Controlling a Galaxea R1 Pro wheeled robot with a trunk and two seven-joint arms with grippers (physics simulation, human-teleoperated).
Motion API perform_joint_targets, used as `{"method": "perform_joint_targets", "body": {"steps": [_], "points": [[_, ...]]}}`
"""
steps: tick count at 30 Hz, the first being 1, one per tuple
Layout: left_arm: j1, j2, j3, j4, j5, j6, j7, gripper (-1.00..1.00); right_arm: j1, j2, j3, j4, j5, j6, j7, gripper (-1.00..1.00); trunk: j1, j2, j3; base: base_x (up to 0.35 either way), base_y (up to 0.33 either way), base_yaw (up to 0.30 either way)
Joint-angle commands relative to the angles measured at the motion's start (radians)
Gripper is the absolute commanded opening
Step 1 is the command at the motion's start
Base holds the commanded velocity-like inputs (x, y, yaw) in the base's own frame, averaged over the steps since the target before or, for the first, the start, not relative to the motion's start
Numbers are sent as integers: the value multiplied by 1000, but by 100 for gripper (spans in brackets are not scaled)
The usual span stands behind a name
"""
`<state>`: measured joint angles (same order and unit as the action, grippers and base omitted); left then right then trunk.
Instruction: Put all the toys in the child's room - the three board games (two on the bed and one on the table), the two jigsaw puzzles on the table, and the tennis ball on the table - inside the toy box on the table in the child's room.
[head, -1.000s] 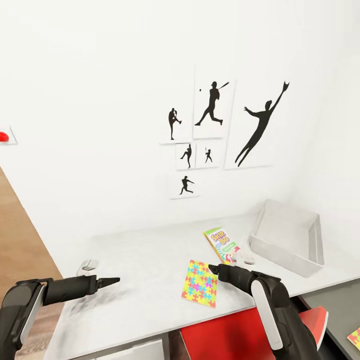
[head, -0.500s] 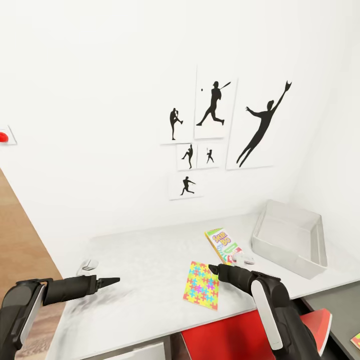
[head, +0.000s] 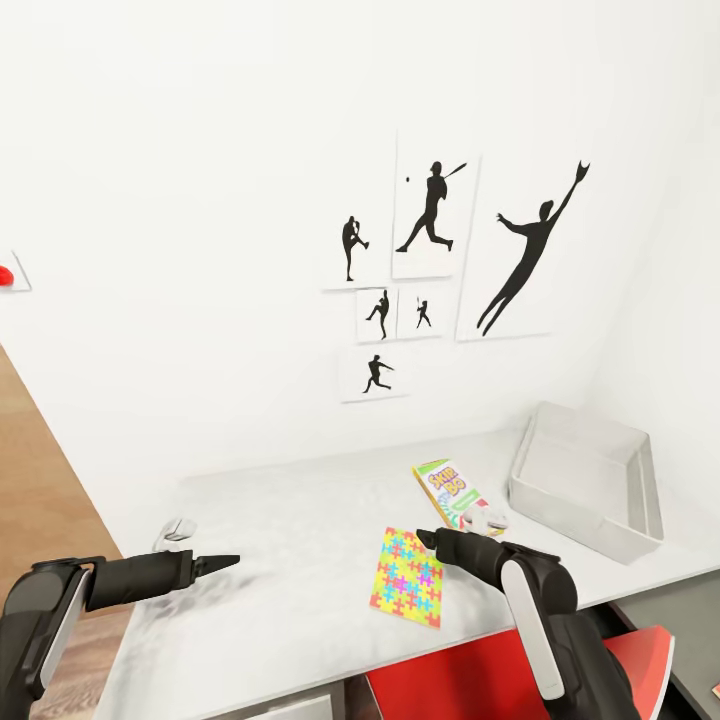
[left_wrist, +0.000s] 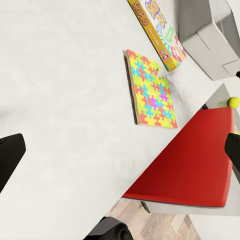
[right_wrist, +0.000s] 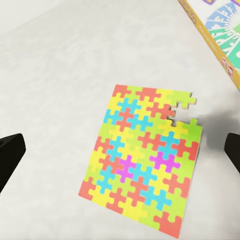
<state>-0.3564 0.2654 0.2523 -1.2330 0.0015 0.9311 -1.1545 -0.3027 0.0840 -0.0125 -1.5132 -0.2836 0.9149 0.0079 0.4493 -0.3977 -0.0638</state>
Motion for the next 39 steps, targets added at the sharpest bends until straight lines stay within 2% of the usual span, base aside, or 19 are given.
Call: {"method": "perform_joint_targets", "body": {"steps": [1,9,19,26,29,31,36,39], "points": [[-1,0,1,0,0,9,-4,100,-1,1,-1,0,-1,5,1,100,1,-2,-2,3,2,0],[-1,0,1,0,0,9,-4,100,-34,5,-1,57,-2,5,-12,100,1,-2,-2,1,1,0],[-1,-1,0,0,1,9,-4,100,-133,13,-1,243,-6,4,-77,100,1,-2,-2,0,0,0],[-1,0,-1,0,2,10,-5,100,-257,13,0,362,-6,8,-99,100,1,-2,-2,0,0,0],[-1,0,-1,0,2,11,-5,100,-313,13,0,439,-6,7,-107,100,1,-2,-2,0,0,0],[-1,0,-1,0,2,11,-5,100,-369,13,0,525,-6,6,-116,100,1,-2,-2,0,0,0],[-1,-1,-1,0,2,11,-5,100,-439,14,0,648,-5,-5,-131,100,1,-2,-2,0,0,0],[-1,-1,-1,0,2,11,-5,100,-476,13,0,709,-6,-40,-137,100,1,-2,-2,0,0,0]]}}
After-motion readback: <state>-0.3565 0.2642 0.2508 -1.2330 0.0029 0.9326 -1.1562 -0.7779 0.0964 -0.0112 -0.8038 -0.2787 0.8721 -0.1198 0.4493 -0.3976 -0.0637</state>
